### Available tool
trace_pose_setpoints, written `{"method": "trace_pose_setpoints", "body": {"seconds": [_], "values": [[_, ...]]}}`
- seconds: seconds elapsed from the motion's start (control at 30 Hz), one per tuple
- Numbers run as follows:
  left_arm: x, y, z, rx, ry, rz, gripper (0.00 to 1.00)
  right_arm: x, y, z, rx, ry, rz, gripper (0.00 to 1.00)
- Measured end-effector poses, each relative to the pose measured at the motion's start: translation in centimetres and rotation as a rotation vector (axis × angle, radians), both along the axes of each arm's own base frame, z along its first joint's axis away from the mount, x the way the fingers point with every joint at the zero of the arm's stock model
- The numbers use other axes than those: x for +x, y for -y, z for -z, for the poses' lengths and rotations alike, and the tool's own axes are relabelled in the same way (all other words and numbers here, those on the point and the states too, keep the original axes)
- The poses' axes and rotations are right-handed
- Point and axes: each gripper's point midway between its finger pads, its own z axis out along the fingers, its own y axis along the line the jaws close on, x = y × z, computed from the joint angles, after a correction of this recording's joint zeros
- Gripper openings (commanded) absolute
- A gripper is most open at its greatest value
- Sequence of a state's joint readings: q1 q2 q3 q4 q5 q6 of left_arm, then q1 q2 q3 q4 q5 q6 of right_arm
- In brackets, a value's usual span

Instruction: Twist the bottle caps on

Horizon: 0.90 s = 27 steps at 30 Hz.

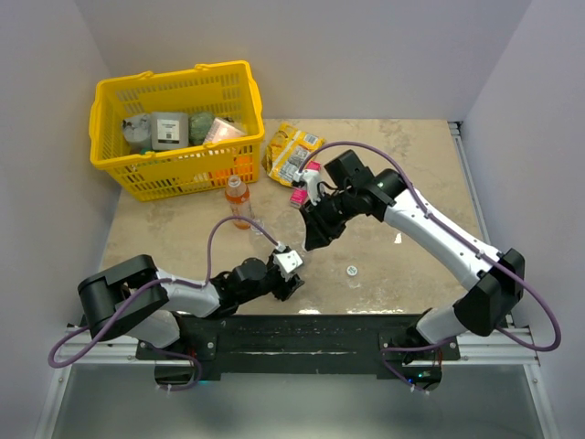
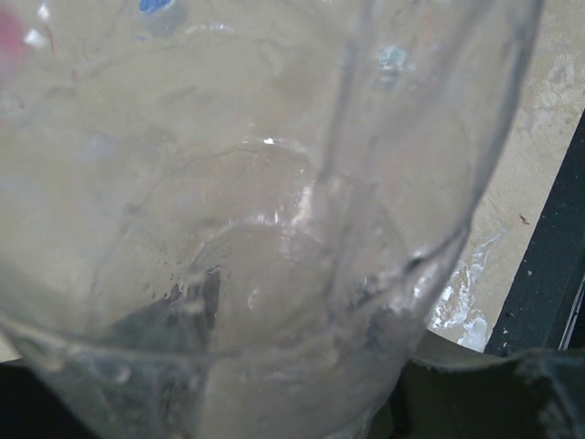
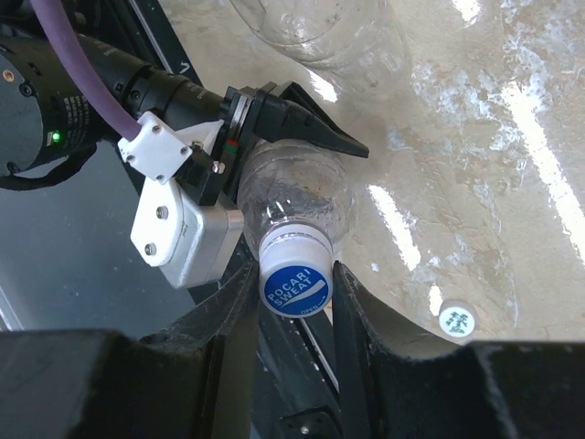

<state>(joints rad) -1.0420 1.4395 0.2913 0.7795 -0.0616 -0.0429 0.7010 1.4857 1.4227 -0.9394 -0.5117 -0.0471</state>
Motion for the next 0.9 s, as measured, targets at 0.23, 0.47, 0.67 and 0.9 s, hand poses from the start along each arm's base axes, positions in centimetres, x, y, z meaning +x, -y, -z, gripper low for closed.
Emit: {"method": "trace_pose_setpoints", "body": {"seconds": [0.23, 0.47, 0.67, 0.9], "values": [[-0.3, 1.3, -1.4, -0.08, -0.031, 0.014, 0.0, -0.1, 0.3, -1.8, 0.008, 0.063, -0.085, 0.7], [-0.1, 2.7, -3.6, -0.197, -0.057, 0.013, 0.0, -1.8, 0.6, -5.3, 0.052, 0.146, -0.218, 0.83], [-0.3, 2.9, -3.4, -0.204, -0.074, 0.028, 0.0, -3.3, 2.4, -6.9, 0.04, 0.223, -0.261, 0.82], [-0.6, 3.0, -3.8, -0.207, -0.054, 0.061, 0.0, -3.4, 6.7, -4.0, -0.103, 0.382, -0.34, 0.76]]}}
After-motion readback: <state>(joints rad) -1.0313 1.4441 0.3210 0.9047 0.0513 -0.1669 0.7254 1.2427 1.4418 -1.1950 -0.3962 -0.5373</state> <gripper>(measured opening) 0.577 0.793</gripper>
